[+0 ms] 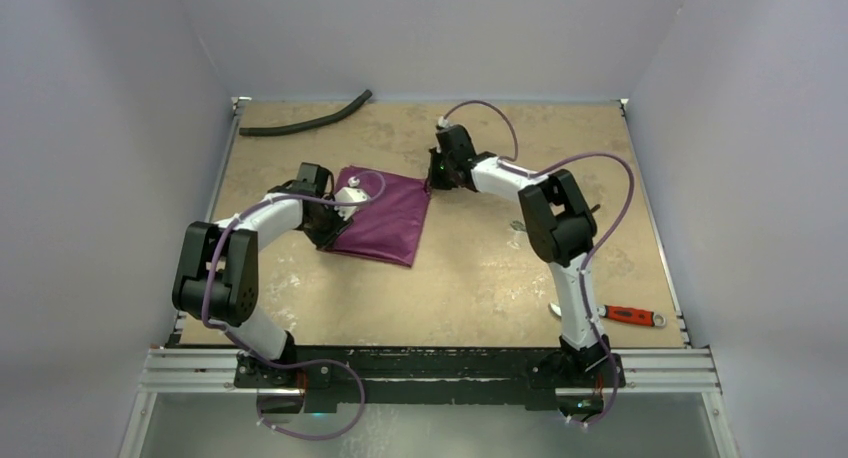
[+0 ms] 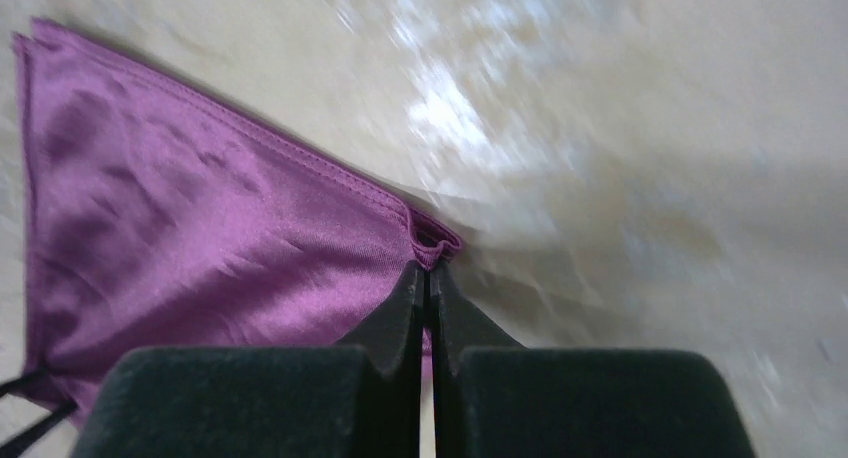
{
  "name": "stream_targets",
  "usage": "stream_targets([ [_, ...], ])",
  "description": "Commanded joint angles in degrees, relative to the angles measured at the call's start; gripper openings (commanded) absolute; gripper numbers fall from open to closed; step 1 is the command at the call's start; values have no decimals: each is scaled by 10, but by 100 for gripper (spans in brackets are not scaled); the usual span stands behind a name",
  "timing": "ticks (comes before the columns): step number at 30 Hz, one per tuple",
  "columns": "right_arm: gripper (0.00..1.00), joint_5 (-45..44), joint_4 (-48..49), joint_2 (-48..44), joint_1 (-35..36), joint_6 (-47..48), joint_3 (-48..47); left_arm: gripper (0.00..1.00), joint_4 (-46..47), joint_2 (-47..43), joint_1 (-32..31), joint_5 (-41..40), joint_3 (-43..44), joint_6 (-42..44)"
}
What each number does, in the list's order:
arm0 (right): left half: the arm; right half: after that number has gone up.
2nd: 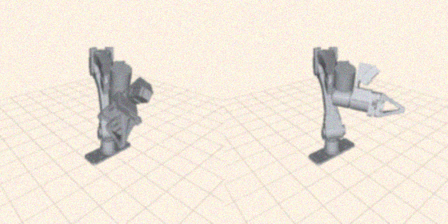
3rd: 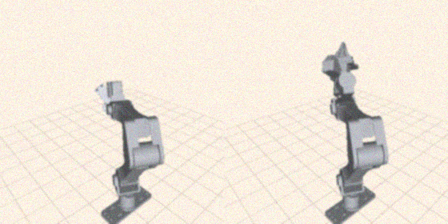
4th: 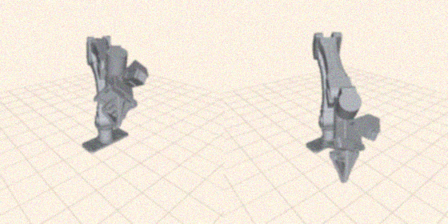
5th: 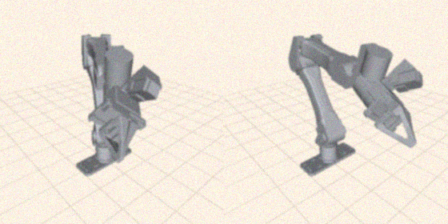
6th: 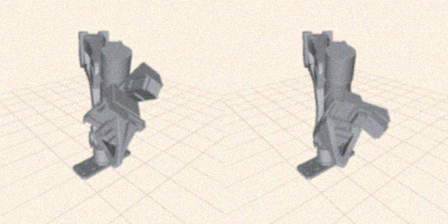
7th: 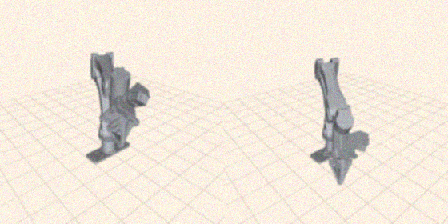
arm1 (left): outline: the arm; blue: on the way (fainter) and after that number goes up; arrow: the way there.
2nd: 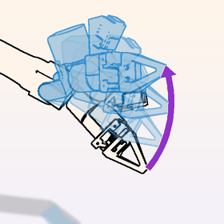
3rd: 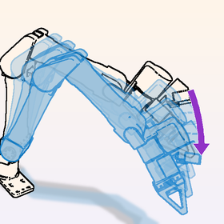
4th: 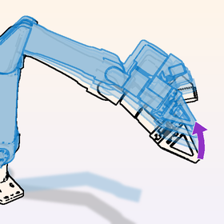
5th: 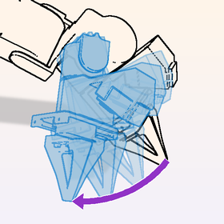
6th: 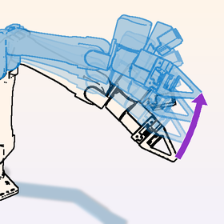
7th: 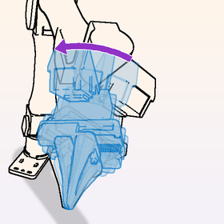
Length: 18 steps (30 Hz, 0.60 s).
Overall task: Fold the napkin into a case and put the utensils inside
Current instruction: Rotate the square-folded napkin at the center of the board.
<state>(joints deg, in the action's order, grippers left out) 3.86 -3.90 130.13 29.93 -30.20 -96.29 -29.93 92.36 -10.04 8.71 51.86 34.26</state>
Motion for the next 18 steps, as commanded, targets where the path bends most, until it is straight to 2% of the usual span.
stream_targets([
  [1,0,-56,6,-100,-1,-18,116,30,-24,33,-21,15,7,15],
  [8,0,-98,54,-237,-1,-77,338,30,-44,32,-49,56,9,40],
  [11,0,-107,71,-275,-1,-99,392,30,-49,24,-62,61,5,51],
  [14,0,-109,72,-290,-1,-107,408,32,-42,26,-64,48,14,45],
  [15,3,-104,67,-291,-1,-106,405,33,-43,27,-64,43,21,42],
  [18,22,-96,35,-302,-2,-88,379,39,-52,26,-63,31,49,31],
])
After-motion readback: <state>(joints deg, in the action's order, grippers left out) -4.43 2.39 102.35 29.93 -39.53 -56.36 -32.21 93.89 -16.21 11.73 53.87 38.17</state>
